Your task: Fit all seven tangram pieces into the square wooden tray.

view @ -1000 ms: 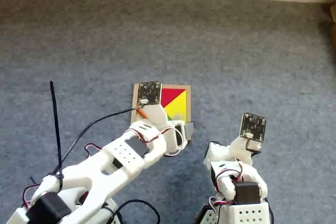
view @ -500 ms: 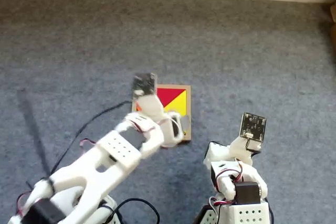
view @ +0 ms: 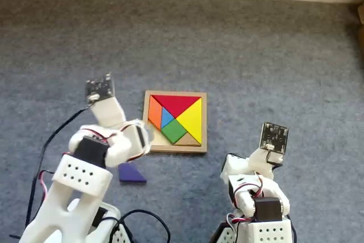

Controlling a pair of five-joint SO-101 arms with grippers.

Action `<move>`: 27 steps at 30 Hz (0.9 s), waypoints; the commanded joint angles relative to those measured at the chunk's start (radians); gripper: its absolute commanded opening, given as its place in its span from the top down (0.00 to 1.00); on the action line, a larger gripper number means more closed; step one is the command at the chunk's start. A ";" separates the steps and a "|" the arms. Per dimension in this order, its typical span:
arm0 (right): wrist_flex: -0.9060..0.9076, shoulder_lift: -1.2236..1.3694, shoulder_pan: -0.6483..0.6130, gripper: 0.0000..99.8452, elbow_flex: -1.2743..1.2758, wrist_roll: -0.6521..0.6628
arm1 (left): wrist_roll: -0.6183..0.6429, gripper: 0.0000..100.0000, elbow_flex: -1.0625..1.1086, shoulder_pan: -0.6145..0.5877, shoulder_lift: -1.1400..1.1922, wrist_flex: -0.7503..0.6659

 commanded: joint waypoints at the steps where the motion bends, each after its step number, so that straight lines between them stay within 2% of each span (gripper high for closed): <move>1: -0.036 -0.015 0.012 0.99 0.157 0.006 | -0.080 0.81 -0.050 -0.113 -0.022 0.103; 13: -0.054 -0.015 0.012 0.99 0.157 0.005 | -0.183 0.81 0.027 -0.202 0.012 0.133; 22: -0.058 -0.015 0.012 0.99 0.157 0.005 | -0.181 0.81 -0.058 -0.183 0.458 0.126; 27: -0.058 -0.015 0.012 0.99 0.157 0.005 | -0.176 0.81 -0.099 -0.183 0.568 0.126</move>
